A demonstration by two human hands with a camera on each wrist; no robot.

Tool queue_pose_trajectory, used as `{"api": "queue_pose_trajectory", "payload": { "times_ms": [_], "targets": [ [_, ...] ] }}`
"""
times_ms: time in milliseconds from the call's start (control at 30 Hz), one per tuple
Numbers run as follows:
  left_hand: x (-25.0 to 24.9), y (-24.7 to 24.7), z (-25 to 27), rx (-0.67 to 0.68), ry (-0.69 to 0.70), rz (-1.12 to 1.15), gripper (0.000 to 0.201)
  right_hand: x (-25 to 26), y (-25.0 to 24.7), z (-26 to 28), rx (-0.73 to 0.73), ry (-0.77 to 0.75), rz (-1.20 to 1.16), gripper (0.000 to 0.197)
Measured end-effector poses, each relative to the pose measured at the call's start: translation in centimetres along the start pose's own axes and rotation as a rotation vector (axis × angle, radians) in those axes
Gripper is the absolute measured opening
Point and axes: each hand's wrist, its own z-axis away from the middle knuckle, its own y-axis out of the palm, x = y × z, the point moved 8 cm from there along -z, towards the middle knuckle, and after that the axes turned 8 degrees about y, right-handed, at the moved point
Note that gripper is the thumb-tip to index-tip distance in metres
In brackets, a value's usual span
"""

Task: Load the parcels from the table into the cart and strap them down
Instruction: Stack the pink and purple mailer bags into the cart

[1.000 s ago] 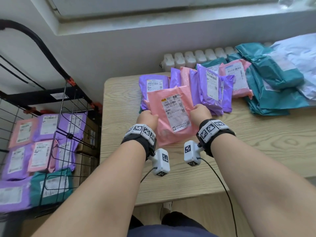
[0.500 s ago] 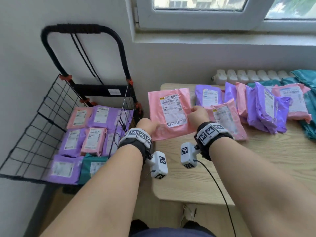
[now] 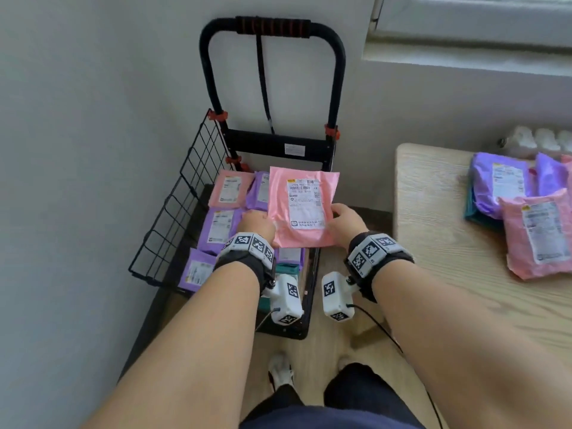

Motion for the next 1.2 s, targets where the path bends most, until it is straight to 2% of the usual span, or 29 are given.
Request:
{"api": "queue_pose_trajectory", "payload": {
  "times_ms": [200, 400, 500, 567, 733, 1200],
  "targets": [
    [3.2, -1.9, -1.8, -0.059, -0.085, 0.067, 0.031, 2.9, 3.7, -2.5, 0.091, -0.001, 0.217, 0.036],
    [5.7, -4.4, -3.5, -0.212, -0.216, 0.112, 0.033, 5.6, 6.7, -6.0, 0.2, 0.01, 0.19, 0.04],
    [6.7, -5.7, -4.8, -0.265, -0.259, 0.091, 0.036, 6.0, 8.3, -7.5, 0.243, 0.042, 0.203, 0.057],
    [7.4, -6.1, -6.0, -0.264, -0.286, 0.069, 0.034, 6.3, 9.5, -8.6, 0.272, 0.068, 0.189, 0.059],
    [9.1, -5.5, -11.6, -0.146, -0.276, 0.079, 0.027, 7.8, 12.4, -12.1, 0.291, 0.133, 0.127, 0.063],
    [13.5, -6.6, -25.8, 0.135, -0.175, -0.237, 0.033, 13.1, 20.6, -22.3, 0.122, 0.265, 0.017, 0.059]
  ]
}}
